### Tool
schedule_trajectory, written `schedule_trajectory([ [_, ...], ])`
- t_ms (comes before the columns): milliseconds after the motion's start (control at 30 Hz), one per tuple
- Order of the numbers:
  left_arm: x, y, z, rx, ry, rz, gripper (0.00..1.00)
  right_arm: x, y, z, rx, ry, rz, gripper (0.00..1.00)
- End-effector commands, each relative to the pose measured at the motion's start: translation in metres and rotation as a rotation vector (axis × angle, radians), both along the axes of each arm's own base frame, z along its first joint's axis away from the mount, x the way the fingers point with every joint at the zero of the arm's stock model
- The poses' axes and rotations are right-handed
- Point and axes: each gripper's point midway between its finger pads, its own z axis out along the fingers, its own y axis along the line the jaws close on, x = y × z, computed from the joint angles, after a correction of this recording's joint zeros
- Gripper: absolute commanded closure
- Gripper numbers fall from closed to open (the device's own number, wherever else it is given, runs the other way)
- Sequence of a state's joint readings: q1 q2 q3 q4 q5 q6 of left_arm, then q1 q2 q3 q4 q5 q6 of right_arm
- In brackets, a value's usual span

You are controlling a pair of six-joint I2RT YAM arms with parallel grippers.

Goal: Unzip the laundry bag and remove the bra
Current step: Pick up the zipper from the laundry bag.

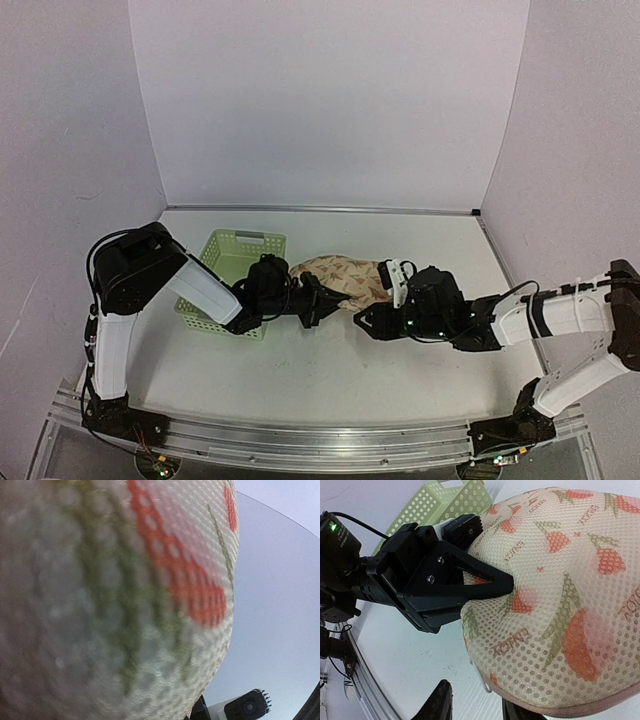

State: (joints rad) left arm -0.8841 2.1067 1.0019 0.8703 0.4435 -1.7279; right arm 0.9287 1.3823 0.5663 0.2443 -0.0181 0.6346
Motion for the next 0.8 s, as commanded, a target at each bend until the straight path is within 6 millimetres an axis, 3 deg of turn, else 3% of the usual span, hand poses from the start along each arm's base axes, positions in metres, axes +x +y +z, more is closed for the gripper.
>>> schedule_trajectory([
  [0, 0.004, -0.006, 0.053, -0.096, -0.087, -0.008, 1.00, 0.013, 0.017, 0.027, 0.061, -0.067, -0.003, 0.66],
  [200, 0.005, -0.006, 0.052, -0.095, -0.084, -0.008, 1.00, 0.014, 0.019, 0.023, 0.064, -0.058, -0.007, 0.77],
  [433, 0.004, -0.006, 0.049, -0.092, -0.080, -0.012, 1.00, 0.018, 0.017, 0.024, 0.062, -0.069, -0.031, 0.99],
  [767, 0.003, -0.005, 0.049, -0.088, -0.084, -0.013, 1.00, 0.016, 0.007, 0.022, 0.057, -0.065, -0.061, 1.00],
])
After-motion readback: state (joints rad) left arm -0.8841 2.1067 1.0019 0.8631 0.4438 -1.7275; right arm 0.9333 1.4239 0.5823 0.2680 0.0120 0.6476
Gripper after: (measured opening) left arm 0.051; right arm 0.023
